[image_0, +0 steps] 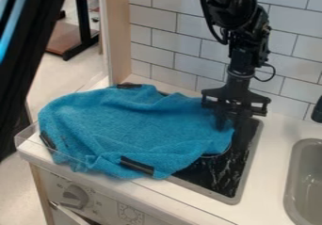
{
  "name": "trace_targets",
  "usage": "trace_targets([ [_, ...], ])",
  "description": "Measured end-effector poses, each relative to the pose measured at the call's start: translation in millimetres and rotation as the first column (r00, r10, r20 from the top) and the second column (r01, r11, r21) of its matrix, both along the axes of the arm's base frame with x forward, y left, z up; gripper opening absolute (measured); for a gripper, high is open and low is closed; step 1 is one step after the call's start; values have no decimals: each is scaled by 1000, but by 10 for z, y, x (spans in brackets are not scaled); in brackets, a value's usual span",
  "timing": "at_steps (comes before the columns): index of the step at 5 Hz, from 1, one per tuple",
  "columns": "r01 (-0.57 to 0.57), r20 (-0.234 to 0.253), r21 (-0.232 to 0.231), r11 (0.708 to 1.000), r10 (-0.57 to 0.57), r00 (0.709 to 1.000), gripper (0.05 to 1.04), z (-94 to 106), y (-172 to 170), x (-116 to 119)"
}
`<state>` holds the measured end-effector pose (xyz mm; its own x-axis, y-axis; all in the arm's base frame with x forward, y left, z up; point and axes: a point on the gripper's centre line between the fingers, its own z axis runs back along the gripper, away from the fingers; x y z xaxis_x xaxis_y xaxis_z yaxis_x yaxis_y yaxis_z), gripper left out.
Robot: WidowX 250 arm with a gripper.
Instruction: Fold cloth from top right to bottom left
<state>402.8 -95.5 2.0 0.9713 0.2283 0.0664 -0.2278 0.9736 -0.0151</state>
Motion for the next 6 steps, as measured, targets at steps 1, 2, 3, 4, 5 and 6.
trace_targets([
  [1,15,-5,-9,1000,-15,1000,141,2,-32,-16],
  [2,24,-12,-8,1000,-24,1000,51,-19,-51,-52],
  [3,61,-23,-18,998,-61,998,49,-1,-63,-72],
  [4,155,-11,-43,987,-156,988,49,248,-83,-99],
  [5,189,42,-48,981,-187,981,49,589,32,-150],
  [6,169,83,-76,983,-163,983,49,771,298,-249],
])
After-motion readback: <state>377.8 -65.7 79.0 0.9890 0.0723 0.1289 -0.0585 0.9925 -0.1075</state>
